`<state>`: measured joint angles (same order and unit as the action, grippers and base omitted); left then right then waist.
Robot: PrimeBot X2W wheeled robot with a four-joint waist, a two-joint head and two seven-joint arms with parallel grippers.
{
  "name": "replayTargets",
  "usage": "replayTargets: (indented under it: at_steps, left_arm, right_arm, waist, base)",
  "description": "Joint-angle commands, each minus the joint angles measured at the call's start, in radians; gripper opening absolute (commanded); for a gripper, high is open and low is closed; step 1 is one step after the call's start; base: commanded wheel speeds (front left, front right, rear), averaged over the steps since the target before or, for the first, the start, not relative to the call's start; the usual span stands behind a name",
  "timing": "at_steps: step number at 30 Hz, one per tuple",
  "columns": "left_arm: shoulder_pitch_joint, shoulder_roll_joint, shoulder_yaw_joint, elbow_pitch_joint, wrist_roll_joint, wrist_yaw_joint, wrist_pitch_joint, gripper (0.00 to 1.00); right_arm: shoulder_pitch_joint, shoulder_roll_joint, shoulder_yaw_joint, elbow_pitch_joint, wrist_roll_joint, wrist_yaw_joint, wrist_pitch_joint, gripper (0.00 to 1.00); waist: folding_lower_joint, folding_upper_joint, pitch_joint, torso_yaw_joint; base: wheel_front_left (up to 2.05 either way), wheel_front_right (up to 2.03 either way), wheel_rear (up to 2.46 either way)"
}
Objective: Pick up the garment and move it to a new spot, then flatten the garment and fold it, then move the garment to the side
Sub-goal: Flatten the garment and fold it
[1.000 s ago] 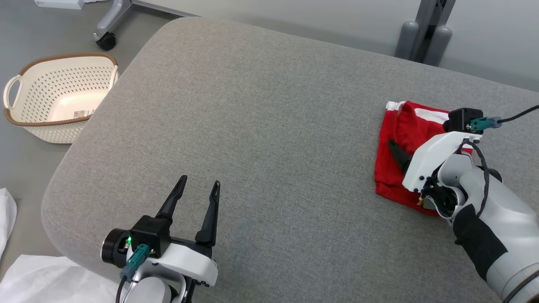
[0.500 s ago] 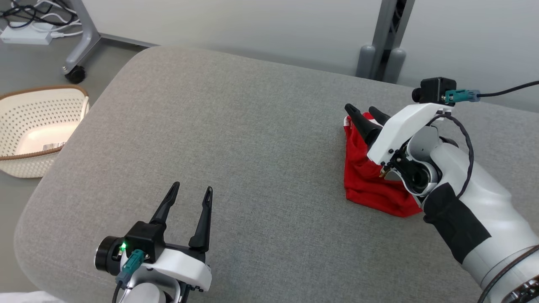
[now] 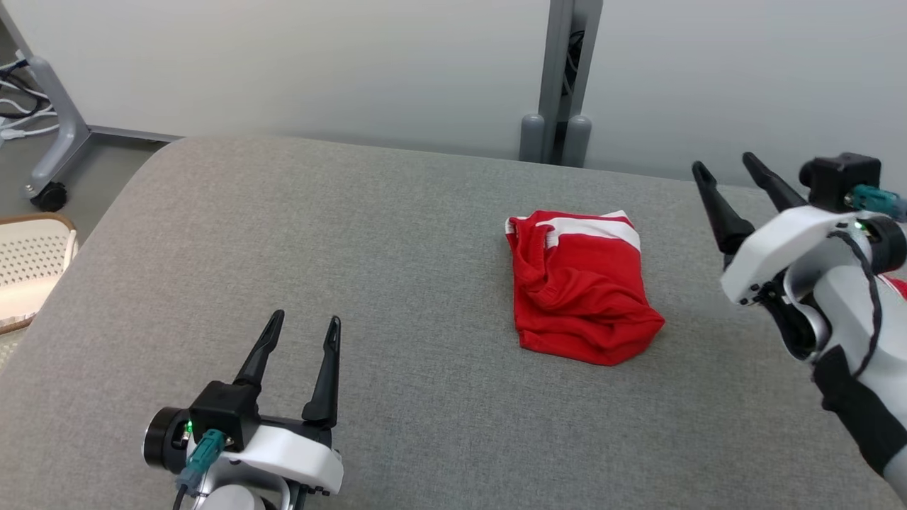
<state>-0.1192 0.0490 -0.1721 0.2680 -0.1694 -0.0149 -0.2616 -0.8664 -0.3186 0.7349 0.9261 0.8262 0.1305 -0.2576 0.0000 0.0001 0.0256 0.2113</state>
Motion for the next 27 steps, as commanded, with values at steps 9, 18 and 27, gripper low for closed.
replayTargets:
  at_steps: [9,18,27]
  left_arm:
    - [0.033,0.004,0.030,-0.025,-0.032,0.014,-0.003,1.00]
    - [0.058,0.004,0.061,-0.035,-0.030,-0.006,-0.003,1.00]
    - [0.047,0.004,0.036,-0.027,-0.016,-0.020,-0.003,1.00]
  right_arm:
    - [0.389,0.023,-0.488,-0.360,-0.406,0.000,-0.008,1.00]
    - [0.617,0.171,-0.659,-0.515,-0.615,0.000,-0.008,1.00]
    - [0.571,0.166,-0.655,-0.471,-0.623,0.000,-0.008,0.33]
  waist:
    - [0.0000,-0.0001,-0.009,-0.059]
    - [0.0000,-0.0001,-0.012,-0.077]
    - [0.0000,-0.0001,0.017,-0.038]
  base:
    - [0.00,0.00,0.00]
    - [0.00,0.00,0.00]
    - [0.00,0.00,0.00]
